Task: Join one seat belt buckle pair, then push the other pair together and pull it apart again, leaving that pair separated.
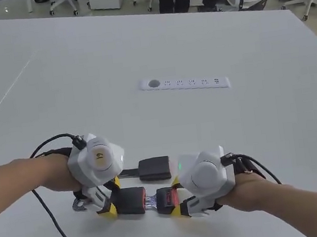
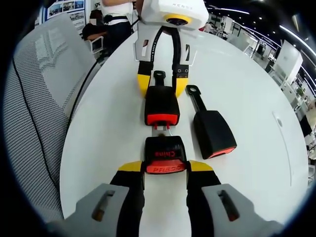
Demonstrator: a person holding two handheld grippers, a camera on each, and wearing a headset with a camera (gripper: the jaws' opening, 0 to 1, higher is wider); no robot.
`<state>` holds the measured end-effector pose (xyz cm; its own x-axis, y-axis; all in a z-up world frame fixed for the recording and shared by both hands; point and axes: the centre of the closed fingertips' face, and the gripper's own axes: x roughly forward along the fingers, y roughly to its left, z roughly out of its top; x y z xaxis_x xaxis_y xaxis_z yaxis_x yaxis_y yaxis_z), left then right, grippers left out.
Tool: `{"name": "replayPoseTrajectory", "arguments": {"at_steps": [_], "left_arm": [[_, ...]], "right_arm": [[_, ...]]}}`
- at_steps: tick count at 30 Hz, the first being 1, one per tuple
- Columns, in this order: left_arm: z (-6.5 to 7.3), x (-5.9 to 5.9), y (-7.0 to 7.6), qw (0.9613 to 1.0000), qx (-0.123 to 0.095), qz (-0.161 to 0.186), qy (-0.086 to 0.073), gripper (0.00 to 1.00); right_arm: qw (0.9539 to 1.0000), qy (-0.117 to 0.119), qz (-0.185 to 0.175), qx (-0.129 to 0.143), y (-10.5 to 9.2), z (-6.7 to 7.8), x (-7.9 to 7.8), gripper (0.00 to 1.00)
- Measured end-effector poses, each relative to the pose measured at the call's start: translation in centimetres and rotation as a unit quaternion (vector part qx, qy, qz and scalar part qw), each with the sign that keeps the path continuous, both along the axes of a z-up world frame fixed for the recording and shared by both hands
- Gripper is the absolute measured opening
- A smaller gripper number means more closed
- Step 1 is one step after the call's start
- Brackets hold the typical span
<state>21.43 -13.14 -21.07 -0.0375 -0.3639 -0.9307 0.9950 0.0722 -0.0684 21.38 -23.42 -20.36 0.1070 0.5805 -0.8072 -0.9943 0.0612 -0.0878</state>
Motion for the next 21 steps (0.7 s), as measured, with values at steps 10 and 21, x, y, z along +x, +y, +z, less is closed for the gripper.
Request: {"name": "replayPoseTrajectory", "arguments": {"at_steps": [10,21], "left_arm": [[-0.05,-0.04,0.01,0.9999,-0.009,0.007,-0.001,0.31],[0.08,-0.19,-0.10,0.9997,-0.019,0.014,-0.002,0.31]], "right_arm": [[0.9998,0.007,-0.011,0.013,0.22,-0.14,-0.10,0.29],[0.9997,0.009,-0.014,0.017,0.43,-0.16,0.02,0.29]]}}
